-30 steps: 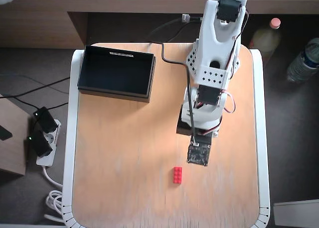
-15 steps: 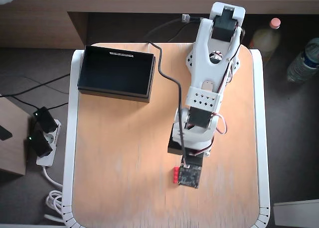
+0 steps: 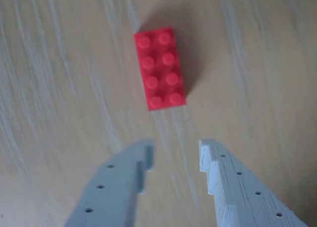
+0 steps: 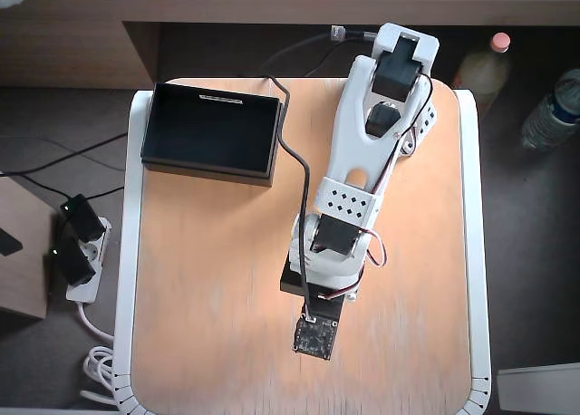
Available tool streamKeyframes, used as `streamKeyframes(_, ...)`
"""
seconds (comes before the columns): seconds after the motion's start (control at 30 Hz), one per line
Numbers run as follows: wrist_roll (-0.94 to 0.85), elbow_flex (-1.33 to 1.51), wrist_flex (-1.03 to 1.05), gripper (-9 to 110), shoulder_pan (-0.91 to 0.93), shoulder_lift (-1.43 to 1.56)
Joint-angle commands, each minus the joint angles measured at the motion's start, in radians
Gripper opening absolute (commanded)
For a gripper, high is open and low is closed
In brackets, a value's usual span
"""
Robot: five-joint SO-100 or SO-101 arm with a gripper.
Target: Grasp a lego block and put it in the bin.
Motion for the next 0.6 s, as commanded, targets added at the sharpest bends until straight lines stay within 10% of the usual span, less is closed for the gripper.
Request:
streamKeyframes(0.0,0.014,-0.133,-0.061,15,0.02,-0.017)
streamKeyframes(0.57,-0.008,-0.133,-0.256,23,0.018,-0.121)
